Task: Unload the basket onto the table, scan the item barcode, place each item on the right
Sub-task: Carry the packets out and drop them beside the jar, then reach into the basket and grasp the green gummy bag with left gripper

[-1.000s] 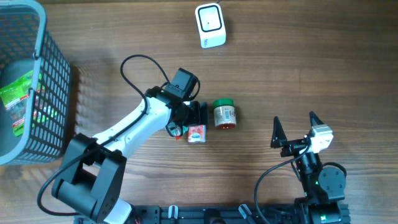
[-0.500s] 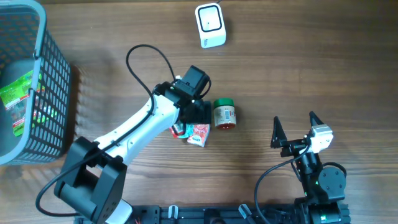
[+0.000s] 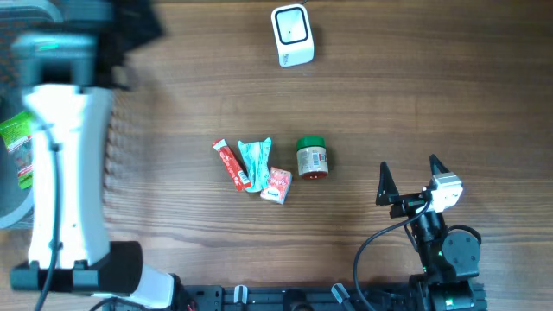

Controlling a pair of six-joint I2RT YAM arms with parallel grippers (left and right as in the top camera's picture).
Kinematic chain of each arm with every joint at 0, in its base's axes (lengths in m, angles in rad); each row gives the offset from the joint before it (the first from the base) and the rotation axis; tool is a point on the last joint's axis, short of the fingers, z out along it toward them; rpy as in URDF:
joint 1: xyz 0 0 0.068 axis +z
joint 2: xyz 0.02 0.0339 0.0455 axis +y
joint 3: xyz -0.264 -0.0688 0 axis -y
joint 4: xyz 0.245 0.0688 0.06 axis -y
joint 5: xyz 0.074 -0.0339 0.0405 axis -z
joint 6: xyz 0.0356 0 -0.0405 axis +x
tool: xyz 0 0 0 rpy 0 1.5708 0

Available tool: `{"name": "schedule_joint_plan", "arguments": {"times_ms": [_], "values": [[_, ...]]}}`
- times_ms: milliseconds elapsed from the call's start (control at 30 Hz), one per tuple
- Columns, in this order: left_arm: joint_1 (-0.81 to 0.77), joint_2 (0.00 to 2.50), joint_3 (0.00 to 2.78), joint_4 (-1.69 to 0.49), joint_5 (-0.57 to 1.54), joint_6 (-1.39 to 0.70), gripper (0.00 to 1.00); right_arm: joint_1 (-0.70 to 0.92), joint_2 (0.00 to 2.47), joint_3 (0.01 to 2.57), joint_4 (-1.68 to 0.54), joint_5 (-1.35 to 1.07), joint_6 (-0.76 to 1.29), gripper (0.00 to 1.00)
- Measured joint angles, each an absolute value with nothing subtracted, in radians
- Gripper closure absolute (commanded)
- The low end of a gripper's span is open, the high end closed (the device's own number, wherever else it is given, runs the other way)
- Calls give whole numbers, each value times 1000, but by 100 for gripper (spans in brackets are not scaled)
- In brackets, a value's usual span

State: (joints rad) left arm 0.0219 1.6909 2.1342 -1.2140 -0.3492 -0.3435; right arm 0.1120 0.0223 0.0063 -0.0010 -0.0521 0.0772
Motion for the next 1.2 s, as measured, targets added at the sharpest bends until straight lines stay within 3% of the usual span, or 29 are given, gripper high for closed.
{"name": "schedule_joint_plan", "arguments": {"times_ms": [167,333,700,967,1000,1033,1067,1200], "values": [[398,1706,2147,-1197,-363,-308,0,112,22,6,-1,-52,77,0],[597,1792,2149,-1235,-274,-250,0,112,22,6,-1,-52,77,0],[654,2162,2085,-1316,-128,-43,0,112,22,6,-1,-52,77,0],[652,2257,1866,-1114,-87,47,0,112,22,6,-1,-52,77,0],[649,2252,1850,-1093,-93,48,9,112,22,6,-1,-52,77,0],[648,2240,1823,-1063,-98,49,62,112,22,6,-1,-52,77,0],[647,2225,1790,-1034,-110,56,96,112,22,6,-1,-52,77,0],[653,2206,1775,-1049,-119,66,96,112,22,6,-1,-52,77,0]]}}
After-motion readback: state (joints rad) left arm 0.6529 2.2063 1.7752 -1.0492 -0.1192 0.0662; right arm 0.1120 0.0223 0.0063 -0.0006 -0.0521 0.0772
